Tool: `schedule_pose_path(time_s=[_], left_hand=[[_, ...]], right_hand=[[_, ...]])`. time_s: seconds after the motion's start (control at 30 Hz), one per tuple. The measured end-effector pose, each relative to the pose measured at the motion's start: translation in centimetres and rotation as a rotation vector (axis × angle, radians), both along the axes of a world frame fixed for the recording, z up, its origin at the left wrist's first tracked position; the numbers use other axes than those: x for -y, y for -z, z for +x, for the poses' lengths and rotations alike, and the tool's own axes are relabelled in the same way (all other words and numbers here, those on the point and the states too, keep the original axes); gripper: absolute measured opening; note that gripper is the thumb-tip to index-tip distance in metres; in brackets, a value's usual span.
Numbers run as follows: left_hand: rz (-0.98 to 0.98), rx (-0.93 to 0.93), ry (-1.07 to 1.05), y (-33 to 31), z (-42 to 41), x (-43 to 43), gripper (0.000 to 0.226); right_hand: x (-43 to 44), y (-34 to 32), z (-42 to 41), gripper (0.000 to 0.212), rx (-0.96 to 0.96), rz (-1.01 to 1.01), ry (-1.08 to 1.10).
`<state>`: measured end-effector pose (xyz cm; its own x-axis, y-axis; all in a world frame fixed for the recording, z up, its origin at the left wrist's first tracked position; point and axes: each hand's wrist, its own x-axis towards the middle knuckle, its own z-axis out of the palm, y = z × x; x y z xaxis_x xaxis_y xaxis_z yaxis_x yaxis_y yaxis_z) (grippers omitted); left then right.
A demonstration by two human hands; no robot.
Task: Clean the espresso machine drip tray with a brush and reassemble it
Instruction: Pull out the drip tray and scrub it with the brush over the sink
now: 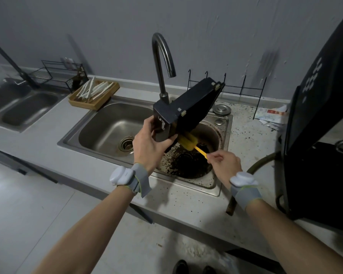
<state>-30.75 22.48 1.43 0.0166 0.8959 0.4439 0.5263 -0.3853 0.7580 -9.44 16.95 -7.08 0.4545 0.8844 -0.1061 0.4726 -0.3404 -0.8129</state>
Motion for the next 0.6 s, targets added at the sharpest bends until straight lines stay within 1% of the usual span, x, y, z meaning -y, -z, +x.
schedule_pose_path(time_s=[0.07, 0.13, 0.17, 0.23, 0.27, 0.33, 0.4, 0.47, 0.57, 0.6], left_hand=[[0.003, -0.006, -0.014, 0.1, -0.5, -0.1, 0.067], [-0.003, 0.002, -0.012, 0.0, -0.8, -0.2, 0.067], [-0.009, 0.013, -0.007, 0.0, -0.8, -0.3, 0.067], [-0.028, 0.030, 0.003, -0.1, -0.5, -0.2, 0.067], [-0.037, 0.038, 0.010, -0.1, -0.3, -0.1, 0.067], [-0.046, 0.062, 0.022, -0.1, 0.0, 0.0, 0.066], [-0.053, 0.084, 0.026, -0.2, 0.0, 0.1, 0.067], [-0.054, 0.080, 0.032, -0.4, -0.1, 0.3, 0.068], [-0.020, 0.014, 0.011, -0.5, -0.4, 0.4, 0.068], [-0.013, -0.001, 0.004, -0.5, -0.5, 0.4, 0.068]], right_hand=[[1.0, 0.4, 1.7, 0.015, 0.064, -0.068, 0.010], [1.6, 0.2, 2.8, 0.014, 0.083, -0.053, 0.077], [1.6, -0.1, 2.9, 0.012, 0.057, 0.009, 0.093], [1.3, -1.0, 1.9, 0.011, -0.044, 0.153, 0.046], [1.0, -1.4, 1.1, 0.011, -0.092, 0.194, 0.001], [0.6, -1.4, -0.2, 0.009, -0.141, 0.194, -0.065], [0.5, -0.7, -0.4, 0.010, -0.072, 0.128, -0.103], [0.8, 0.0, 0.5, 0.012, 0.009, 0.063, -0.097], [1.6, 0.8, 2.7, 0.014, 0.101, 0.008, 0.014], [1.9, 0.8, 3.3, 0.014, 0.102, 0.019, 0.067]])
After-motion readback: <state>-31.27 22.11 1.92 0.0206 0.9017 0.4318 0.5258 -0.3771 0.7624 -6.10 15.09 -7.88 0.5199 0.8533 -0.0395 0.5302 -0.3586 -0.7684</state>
